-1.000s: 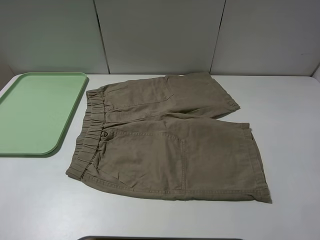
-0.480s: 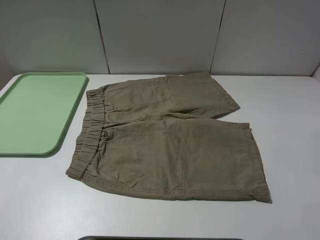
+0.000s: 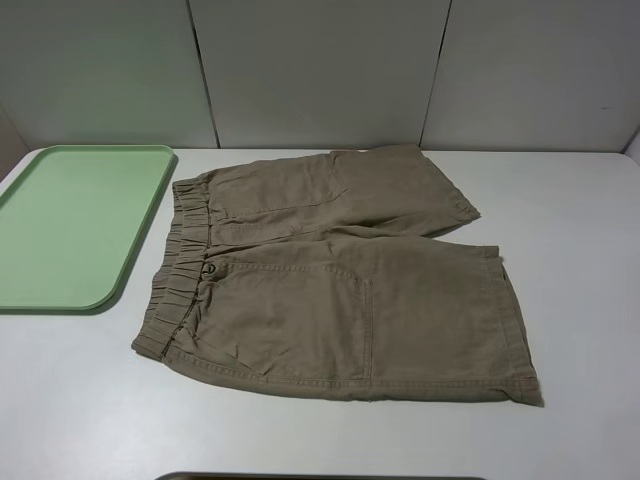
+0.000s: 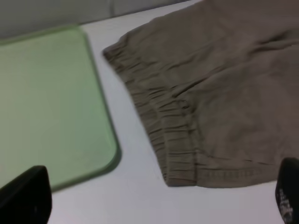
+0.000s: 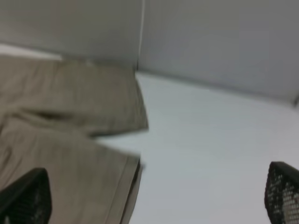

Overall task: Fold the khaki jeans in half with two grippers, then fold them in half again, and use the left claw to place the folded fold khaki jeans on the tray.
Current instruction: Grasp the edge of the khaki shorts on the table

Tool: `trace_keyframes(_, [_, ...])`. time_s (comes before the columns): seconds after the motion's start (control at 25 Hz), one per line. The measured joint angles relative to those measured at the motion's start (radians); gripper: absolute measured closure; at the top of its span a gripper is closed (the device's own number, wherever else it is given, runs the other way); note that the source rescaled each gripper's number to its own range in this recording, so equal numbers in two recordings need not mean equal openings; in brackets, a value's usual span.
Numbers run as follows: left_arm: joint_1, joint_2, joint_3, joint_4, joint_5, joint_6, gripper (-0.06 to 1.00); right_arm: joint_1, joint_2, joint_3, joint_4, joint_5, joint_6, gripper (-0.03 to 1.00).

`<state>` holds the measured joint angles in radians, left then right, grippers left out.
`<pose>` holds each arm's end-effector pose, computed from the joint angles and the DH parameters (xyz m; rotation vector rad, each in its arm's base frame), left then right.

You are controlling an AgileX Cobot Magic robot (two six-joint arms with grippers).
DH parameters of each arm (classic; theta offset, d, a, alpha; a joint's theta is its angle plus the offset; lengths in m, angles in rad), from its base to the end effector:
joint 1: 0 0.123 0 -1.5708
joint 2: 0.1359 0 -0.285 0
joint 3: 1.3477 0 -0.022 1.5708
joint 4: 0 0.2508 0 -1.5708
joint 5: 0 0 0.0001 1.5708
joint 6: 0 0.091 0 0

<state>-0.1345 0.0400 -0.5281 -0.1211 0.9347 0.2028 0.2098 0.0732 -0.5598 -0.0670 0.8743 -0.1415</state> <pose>0.0015 -0.0091 0.2961 0.3190 1.8995 -0.0964 0.0075 -0.0032 0.3099 -0.3315 1.8403 -0.0306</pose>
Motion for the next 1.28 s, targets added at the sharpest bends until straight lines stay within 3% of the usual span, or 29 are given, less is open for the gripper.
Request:
trace_keyframes(0.16, [-0.057,0.224,-0.064,-0.023,-0.014,0.209,-0.01,0.078,0.204,-0.030,-0.008,-0.052,-0.102,-0.03])
trace_keyframes(0.4, [-0.148,0.496,-0.135,-0.024,-0.036,0.350,-0.01,0.311,0.459,-0.030,-0.027,-0.075,-0.213,-0.03])
trace_keyframes(0.56, [-0.214,0.661,-0.138,-0.024,-0.112,0.426,-0.01,0.489,0.597,-0.030,-0.112,-0.085,-0.227,-0.03])
trace_keyframes(0.6, [-0.235,0.701,-0.138,-0.024,-0.133,0.438,-0.01,0.489,0.597,-0.030,-0.112,-0.085,-0.227,-0.03])
trace_keyframes(0.64, [-0.256,0.738,-0.138,-0.024,-0.157,0.447,-0.01,0.582,0.671,-0.030,-0.156,-0.082,-0.226,-0.03])
trace_keyframes(0.76, [-0.303,0.831,-0.138,-0.024,-0.217,0.485,-0.01,0.677,0.777,-0.016,-0.215,-0.082,-0.222,-0.03])
trace_keyframes(0.96, [-0.332,0.963,-0.138,-0.023,-0.334,0.588,-0.01,0.769,0.902,0.080,-0.334,-0.125,-0.220,-0.03])
trace_keyframes(1.28, [-0.333,1.181,-0.138,-0.023,-0.462,0.680,-0.01,0.778,0.933,0.248,-0.499,-0.225,-0.143,-0.03])
